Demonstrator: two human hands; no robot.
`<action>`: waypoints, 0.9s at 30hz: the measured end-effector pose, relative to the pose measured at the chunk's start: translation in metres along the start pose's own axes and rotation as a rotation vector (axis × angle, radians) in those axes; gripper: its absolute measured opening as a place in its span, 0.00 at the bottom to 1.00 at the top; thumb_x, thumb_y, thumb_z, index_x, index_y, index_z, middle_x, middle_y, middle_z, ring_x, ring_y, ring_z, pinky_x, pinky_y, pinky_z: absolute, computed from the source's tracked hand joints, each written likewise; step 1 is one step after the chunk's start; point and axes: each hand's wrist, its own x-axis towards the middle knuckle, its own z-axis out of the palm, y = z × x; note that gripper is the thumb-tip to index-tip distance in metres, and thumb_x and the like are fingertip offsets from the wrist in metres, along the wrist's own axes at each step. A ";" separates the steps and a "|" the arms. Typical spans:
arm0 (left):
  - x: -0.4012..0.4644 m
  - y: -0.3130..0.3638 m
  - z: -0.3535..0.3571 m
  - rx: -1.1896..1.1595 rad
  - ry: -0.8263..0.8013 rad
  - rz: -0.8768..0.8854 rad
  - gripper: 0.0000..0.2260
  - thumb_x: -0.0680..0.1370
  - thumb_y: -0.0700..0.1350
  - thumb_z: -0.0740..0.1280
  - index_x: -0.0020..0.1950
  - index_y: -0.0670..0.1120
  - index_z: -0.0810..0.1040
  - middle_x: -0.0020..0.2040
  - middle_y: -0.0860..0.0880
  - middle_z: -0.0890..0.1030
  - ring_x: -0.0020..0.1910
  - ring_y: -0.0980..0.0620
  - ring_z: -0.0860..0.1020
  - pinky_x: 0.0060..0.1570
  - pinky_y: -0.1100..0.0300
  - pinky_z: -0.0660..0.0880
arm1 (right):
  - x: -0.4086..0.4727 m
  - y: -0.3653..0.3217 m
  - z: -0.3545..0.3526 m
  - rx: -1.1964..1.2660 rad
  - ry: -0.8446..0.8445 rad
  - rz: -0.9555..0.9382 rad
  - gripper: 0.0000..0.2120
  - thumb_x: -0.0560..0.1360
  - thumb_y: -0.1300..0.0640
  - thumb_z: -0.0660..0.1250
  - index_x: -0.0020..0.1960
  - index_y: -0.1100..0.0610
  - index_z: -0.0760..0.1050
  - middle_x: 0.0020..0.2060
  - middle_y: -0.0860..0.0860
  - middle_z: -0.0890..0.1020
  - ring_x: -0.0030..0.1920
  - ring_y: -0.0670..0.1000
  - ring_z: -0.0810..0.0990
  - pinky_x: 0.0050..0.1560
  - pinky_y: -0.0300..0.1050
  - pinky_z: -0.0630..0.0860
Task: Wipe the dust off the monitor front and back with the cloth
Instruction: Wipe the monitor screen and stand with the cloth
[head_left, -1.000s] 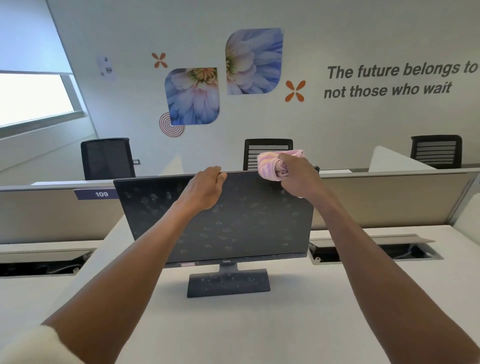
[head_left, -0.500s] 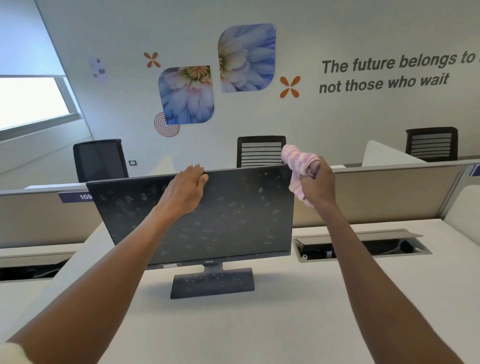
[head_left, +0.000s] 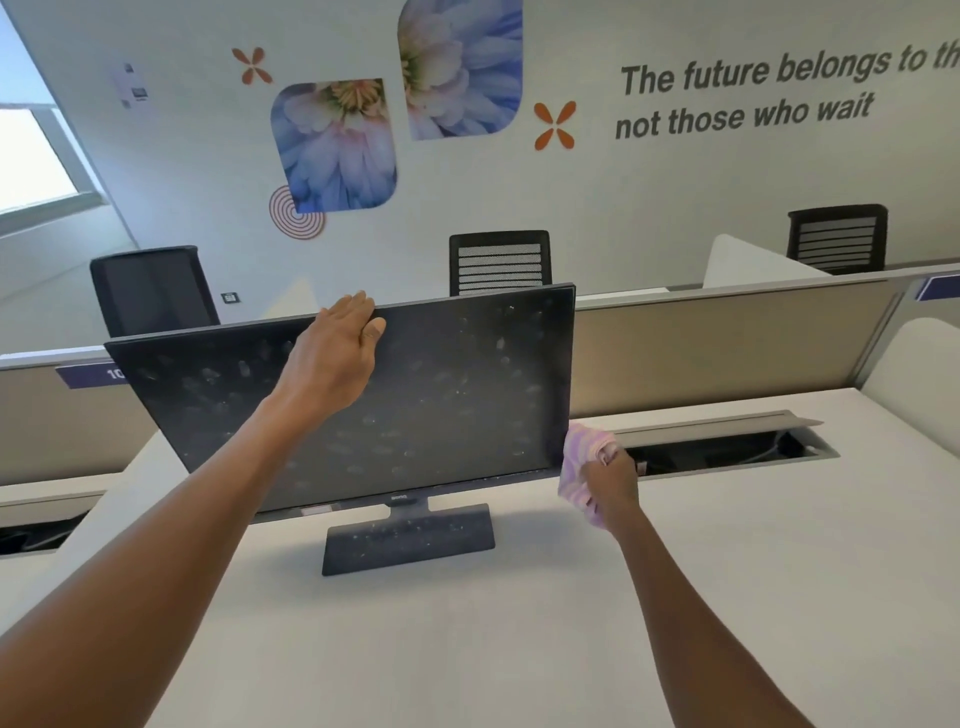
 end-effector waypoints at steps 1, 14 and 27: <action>0.000 -0.001 0.000 0.001 0.000 0.002 0.23 0.85 0.52 0.52 0.78 0.44 0.63 0.78 0.47 0.63 0.78 0.49 0.58 0.76 0.53 0.53 | 0.005 0.014 0.000 -0.045 -0.015 0.022 0.13 0.74 0.68 0.60 0.56 0.58 0.76 0.40 0.52 0.78 0.33 0.49 0.76 0.25 0.35 0.73; -0.002 0.000 -0.002 -0.009 -0.020 -0.009 0.23 0.85 0.52 0.52 0.78 0.44 0.62 0.78 0.47 0.62 0.78 0.50 0.57 0.77 0.54 0.52 | -0.013 -0.067 -0.011 -0.030 -0.001 -0.144 0.09 0.71 0.69 0.62 0.40 0.56 0.73 0.32 0.53 0.75 0.28 0.50 0.74 0.28 0.37 0.69; -0.002 0.005 -0.001 -0.014 -0.020 -0.021 0.22 0.85 0.50 0.52 0.77 0.42 0.64 0.78 0.46 0.63 0.78 0.49 0.57 0.77 0.53 0.52 | -0.044 -0.161 -0.014 0.108 -0.030 -0.556 0.14 0.65 0.56 0.81 0.47 0.59 0.82 0.42 0.52 0.85 0.40 0.48 0.83 0.42 0.41 0.80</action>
